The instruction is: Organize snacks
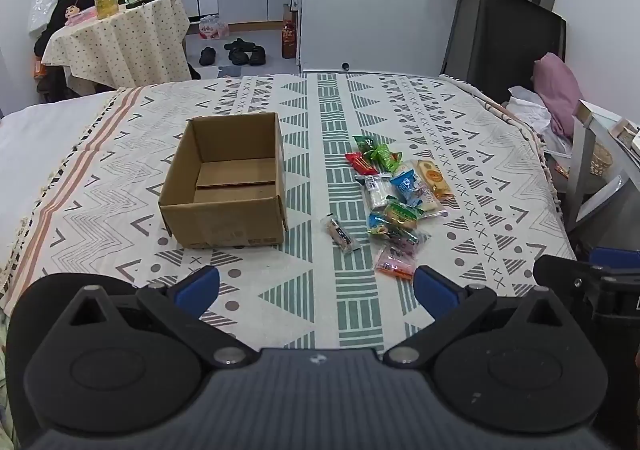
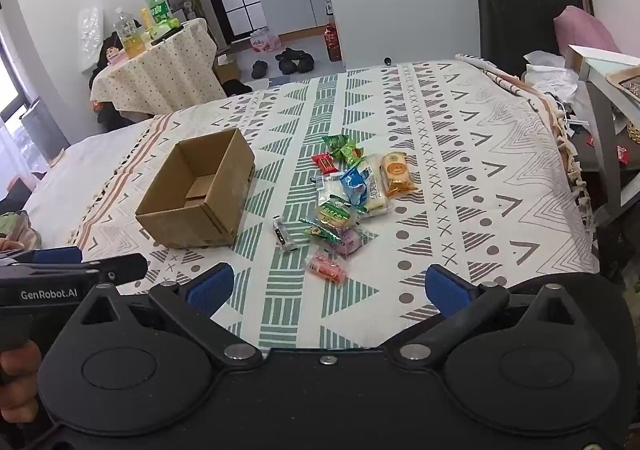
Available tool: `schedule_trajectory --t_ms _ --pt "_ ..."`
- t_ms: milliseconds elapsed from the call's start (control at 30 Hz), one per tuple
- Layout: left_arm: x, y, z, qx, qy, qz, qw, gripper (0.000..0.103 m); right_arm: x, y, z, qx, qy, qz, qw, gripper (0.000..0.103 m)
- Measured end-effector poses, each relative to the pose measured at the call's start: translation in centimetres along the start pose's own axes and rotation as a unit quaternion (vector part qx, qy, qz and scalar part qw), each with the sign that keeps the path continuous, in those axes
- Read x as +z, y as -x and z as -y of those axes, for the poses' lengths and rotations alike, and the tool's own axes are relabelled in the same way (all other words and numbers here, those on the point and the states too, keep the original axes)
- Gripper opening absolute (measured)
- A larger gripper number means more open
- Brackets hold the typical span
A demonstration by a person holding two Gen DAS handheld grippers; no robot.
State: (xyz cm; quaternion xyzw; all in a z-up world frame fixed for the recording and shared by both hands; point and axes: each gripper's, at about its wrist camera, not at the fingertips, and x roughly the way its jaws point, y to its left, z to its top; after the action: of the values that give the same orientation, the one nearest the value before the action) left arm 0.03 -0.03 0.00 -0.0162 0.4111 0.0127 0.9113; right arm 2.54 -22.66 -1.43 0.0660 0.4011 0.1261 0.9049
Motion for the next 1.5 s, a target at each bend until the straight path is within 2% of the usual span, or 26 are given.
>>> schedule_trajectory --t_ms 267,400,1500 --pt "0.0 0.5 1.8 -0.008 -0.001 0.0 1.0 0.103 0.1 0.4 0.0 -0.005 0.003 0.0 1.0 0.103" --pt "0.0 0.8 0.4 -0.02 0.002 0.001 0.9998 0.103 0.2 1.0 -0.1 -0.005 0.003 0.002 1.0 0.103" --pt "0.3 1.6 0.5 -0.023 0.001 0.008 0.9997 0.103 0.7 1.9 0.2 -0.006 0.008 0.012 1.0 0.103"
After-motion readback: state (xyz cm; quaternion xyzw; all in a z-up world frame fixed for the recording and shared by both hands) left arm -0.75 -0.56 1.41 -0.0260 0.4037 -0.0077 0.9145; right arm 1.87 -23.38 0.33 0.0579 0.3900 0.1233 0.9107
